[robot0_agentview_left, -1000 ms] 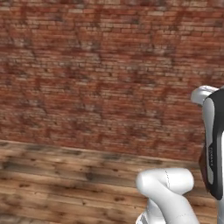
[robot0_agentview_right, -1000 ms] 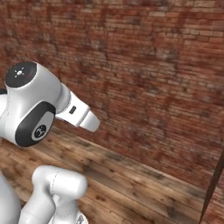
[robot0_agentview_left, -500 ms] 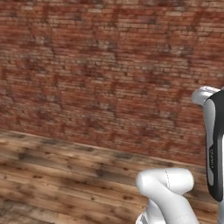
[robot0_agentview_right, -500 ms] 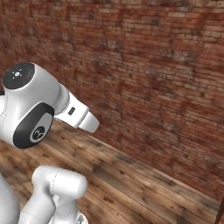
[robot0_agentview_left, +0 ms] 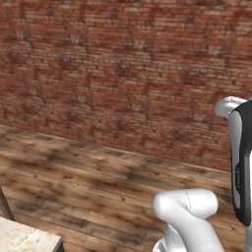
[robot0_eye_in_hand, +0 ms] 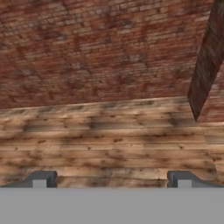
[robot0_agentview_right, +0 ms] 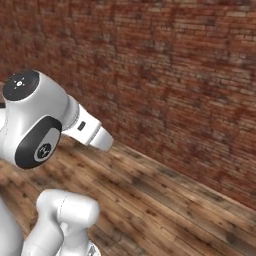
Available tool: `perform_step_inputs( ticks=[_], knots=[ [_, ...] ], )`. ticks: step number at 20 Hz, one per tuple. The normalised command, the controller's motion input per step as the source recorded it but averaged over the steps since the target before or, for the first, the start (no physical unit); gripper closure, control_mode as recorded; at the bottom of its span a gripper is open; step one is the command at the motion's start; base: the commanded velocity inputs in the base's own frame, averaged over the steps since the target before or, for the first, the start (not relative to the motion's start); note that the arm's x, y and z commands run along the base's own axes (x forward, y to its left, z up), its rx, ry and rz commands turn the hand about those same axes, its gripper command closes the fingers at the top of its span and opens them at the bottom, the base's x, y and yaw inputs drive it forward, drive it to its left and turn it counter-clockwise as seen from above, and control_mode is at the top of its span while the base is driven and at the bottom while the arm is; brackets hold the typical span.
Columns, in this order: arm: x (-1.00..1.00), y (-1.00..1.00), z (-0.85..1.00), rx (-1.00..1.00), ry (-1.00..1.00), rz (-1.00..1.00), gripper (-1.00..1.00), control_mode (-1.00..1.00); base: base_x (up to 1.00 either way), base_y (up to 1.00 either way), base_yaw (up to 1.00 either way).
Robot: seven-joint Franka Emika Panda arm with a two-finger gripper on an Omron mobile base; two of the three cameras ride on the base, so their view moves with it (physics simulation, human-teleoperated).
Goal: Place the large bottle from the dining counter next to the other large bottle outside the sink, and place the small bottle from the dining counter next to the other small bottle inside the sink.
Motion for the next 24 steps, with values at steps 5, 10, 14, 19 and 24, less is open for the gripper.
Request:
perform_step_inputs(
  ticks=[5, 10, 14, 19, 24],
  knots=[
    [0.00, 0.00, 0.00, 0.00, 0.00, 0.00, -1.00, 1.00, -0.13, 0.06, 0.25],
    [0.00, 0.00, 0.00, 0.00, 0.00, 0.00, -1.00, 1.00, -0.10, 0.00, 0.25],
    [0.00, 0.00, 0.00, 0.00, 0.00, 0.00, -1.00, 1.00, -0.10, 0.00, 0.25],
    [0.00, 0.00, 0.00, 0.00, 0.00, 0.00, -1.00, 1.00, -0.10, 0.00, 0.25],
    [0.00, 0.00, 0.00, 0.00, 0.00, 0.00, -1.00, 1.00, -0.10, 0.00, 0.25]
  ],
)
